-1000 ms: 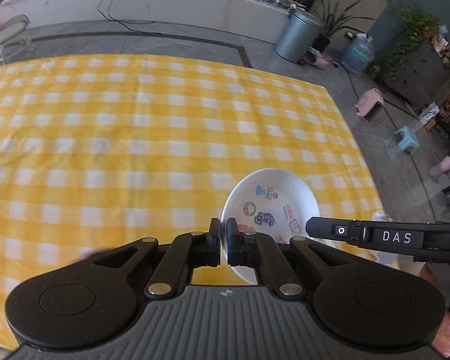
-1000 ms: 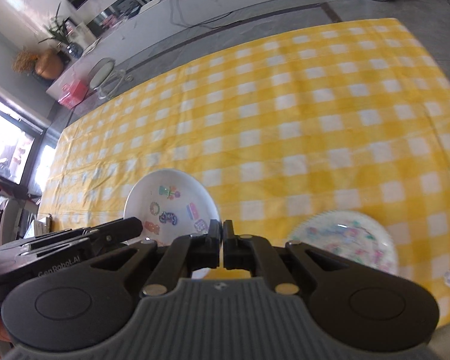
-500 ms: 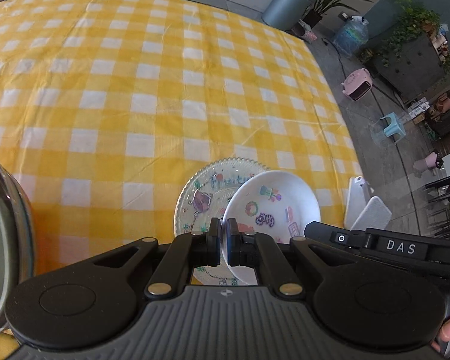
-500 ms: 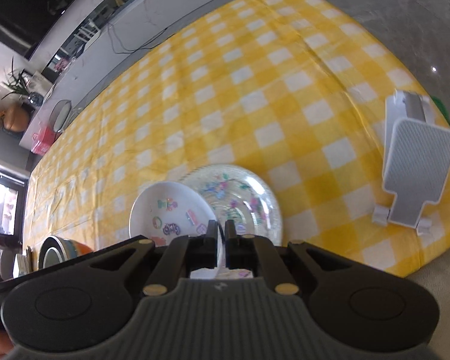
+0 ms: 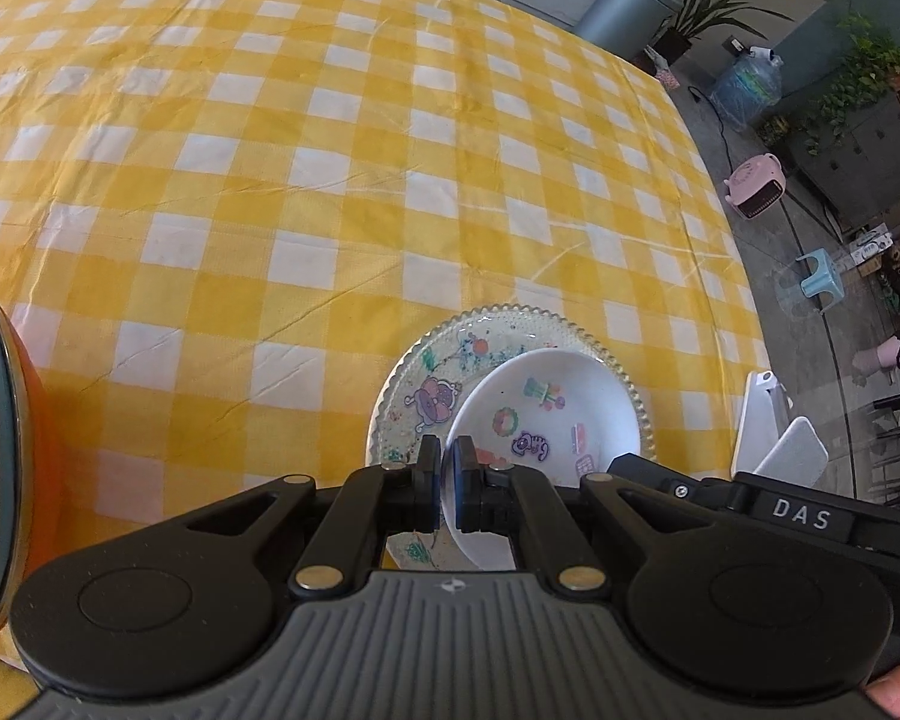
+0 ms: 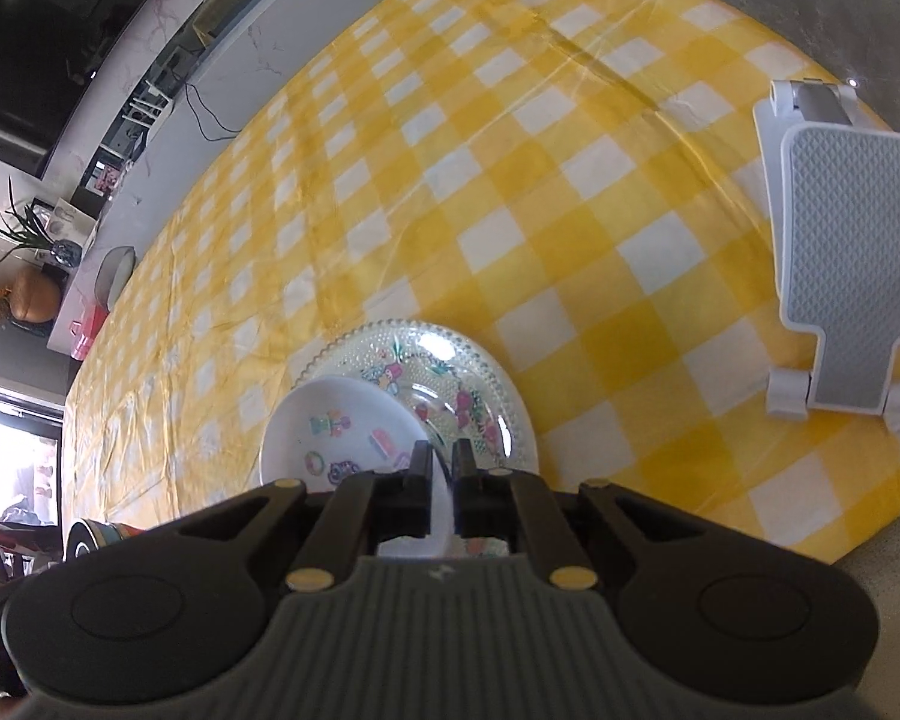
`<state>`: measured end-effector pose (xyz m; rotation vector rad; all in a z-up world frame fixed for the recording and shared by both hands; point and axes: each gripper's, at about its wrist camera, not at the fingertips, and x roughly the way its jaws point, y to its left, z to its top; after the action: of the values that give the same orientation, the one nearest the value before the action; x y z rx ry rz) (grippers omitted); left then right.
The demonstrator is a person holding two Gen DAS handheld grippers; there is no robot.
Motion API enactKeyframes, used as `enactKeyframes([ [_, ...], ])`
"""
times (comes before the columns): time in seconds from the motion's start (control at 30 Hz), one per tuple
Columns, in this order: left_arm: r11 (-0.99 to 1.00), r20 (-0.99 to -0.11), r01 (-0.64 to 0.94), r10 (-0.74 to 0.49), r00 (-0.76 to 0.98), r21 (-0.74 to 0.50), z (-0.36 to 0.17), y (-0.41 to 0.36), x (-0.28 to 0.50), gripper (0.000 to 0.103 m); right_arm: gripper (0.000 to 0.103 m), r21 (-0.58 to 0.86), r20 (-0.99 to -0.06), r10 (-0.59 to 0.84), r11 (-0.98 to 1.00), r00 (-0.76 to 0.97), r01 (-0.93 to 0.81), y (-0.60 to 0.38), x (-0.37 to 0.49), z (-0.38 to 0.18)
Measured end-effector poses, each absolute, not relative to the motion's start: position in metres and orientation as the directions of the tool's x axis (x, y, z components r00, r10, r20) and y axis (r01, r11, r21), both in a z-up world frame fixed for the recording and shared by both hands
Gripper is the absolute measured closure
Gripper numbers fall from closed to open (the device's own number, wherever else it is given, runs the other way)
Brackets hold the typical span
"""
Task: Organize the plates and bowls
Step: 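Carry the sticker plate with both grippers and lower it onto the glass plate, then open both grippers and lift them off the sticker plate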
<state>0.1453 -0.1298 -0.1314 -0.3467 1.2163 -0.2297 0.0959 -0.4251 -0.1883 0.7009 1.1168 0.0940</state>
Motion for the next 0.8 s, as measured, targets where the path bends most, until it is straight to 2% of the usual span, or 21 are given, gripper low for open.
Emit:
enactKeyframes([
  [0.37, 0.93, -0.874, 0.004, -0.346, 0.341, -0.366, -0.136, -0.136, 0.145, 0.099, 0.1, 0.547, -0.797, 0.383, 0.785, 0.468, 0.29, -0.425, 0.097, -0.192],
  [0.5, 0.927, -0.869, 0.006, -0.354, 0.345, -0.375, -0.136, -0.135, 0.145, 0.095, 0.099, 0.531, -0.804, 0.37, 0.799, 0.465, 0.284, -0.422, 0.097, -0.192],
  [0.6, 0.934, -0.872, 0.018, -0.339, 0.354, -0.356, -0.135, -0.138, 0.144, 0.094, 0.096, 0.518, -0.811, 0.364, 0.81, 0.459, 0.274, -0.418, 0.097, -0.19],
  [0.7, 0.937, -0.87, 0.029, -0.334, 0.363, -0.348, -0.131, -0.14, 0.142, 0.082, 0.096, 0.513, -0.81, 0.359, 0.816, 0.464, 0.264, -0.417, 0.097, -0.189],
  [0.8, 0.941, -0.866, 0.044, -0.326, 0.38, -0.335, -0.125, -0.141, 0.139, 0.076, 0.095, 0.52, -0.803, 0.361, 0.813, 0.475, 0.262, -0.417, 0.096, -0.187],
])
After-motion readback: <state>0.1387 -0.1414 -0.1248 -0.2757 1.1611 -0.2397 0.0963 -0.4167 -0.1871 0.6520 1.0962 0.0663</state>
